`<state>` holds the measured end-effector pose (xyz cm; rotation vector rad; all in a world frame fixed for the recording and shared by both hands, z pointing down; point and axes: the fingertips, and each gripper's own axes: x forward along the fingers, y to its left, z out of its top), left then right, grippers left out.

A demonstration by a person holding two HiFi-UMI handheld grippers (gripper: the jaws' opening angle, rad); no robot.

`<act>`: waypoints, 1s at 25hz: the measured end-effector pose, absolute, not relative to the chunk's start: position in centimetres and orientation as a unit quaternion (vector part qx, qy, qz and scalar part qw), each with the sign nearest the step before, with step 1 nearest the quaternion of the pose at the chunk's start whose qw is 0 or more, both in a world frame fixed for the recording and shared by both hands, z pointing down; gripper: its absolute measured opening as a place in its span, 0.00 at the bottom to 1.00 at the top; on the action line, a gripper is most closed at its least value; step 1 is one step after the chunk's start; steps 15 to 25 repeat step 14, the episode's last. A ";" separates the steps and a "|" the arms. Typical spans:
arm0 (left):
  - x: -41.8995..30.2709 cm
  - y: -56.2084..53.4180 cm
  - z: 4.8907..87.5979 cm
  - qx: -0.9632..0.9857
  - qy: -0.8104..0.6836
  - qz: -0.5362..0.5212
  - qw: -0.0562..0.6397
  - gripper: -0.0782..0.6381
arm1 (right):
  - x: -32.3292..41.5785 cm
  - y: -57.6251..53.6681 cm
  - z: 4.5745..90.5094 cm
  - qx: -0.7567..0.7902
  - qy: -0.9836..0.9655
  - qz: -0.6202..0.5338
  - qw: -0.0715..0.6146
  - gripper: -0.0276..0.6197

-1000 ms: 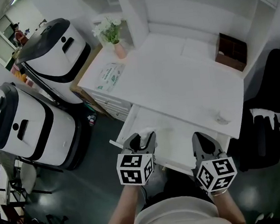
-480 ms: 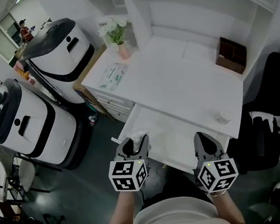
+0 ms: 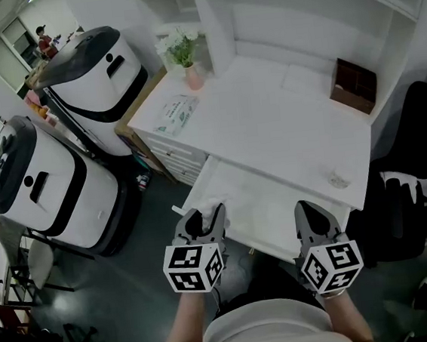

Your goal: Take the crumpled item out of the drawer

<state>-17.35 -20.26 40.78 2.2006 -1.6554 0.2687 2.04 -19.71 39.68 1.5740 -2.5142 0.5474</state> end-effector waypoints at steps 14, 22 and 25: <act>-17.7 -19.1 40.0 0.779 -0.595 0.081 0.184 0.30 | 1.9 -18.7 39.2 0.514 -0.838 0.173 0.061 0.05; -17.7 -19.1 40.0 0.779 -0.595 0.081 0.184 0.30 | 1.9 -18.7 39.2 0.514 -0.838 0.173 0.061 0.05; -17.7 -19.1 40.0 0.779 -0.595 0.081 0.184 0.30 | 1.9 -18.7 39.2 0.514 -0.838 0.173 0.061 0.05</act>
